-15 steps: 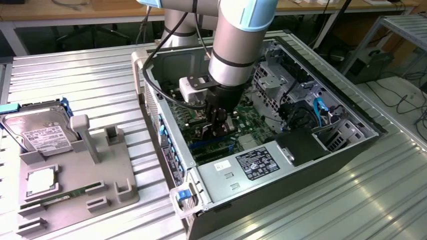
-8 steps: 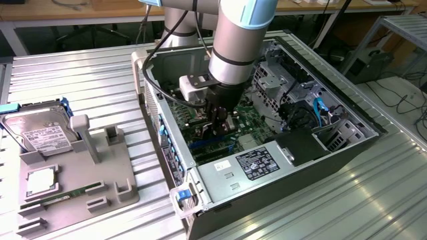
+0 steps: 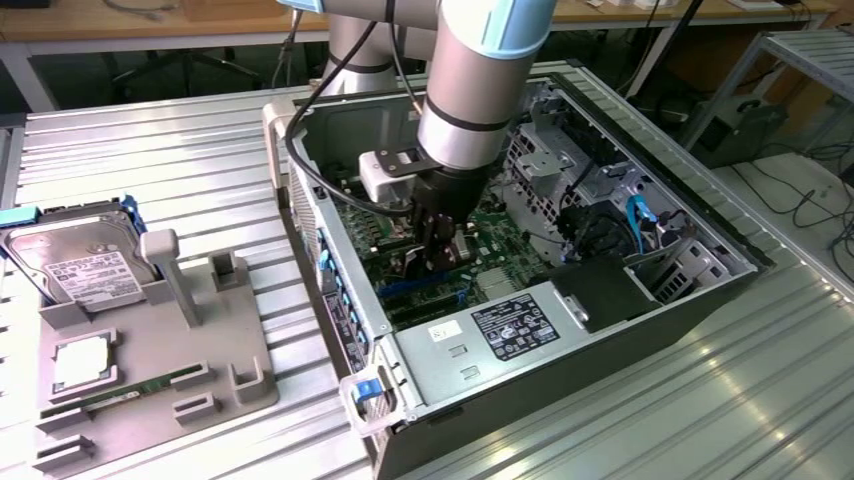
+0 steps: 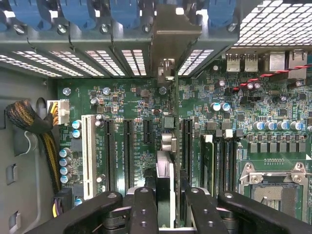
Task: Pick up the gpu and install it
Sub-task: 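Insert the gpu into the slot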
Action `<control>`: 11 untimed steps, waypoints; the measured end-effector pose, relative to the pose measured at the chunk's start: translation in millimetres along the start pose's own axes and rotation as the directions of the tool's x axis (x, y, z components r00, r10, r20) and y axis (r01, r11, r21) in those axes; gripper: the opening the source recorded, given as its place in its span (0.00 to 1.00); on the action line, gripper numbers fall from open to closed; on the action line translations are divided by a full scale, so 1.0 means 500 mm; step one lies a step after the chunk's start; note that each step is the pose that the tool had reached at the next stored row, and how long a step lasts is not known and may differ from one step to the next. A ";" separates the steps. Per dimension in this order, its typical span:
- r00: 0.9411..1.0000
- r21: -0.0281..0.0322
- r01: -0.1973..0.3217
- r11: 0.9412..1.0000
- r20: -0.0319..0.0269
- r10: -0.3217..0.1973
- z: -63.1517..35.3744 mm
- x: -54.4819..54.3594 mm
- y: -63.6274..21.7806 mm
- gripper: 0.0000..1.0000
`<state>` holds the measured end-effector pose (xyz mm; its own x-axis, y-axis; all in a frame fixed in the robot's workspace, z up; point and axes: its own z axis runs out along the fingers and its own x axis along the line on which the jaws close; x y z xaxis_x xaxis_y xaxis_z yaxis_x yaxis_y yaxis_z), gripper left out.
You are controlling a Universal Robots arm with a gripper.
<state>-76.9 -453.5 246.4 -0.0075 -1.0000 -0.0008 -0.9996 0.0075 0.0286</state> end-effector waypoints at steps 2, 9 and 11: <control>1.000 0.000 0.000 1.000 0.000 0.000 0.000 0.000 -0.001 0.28; 1.000 0.000 0.000 1.000 0.000 0.000 0.001 0.000 -0.001 0.28; 1.000 0.000 0.000 1.000 0.000 0.000 0.003 0.000 -0.001 0.28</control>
<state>-76.5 -453.5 245.0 -0.0074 -1.0000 -0.0009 -0.9996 0.0074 0.0288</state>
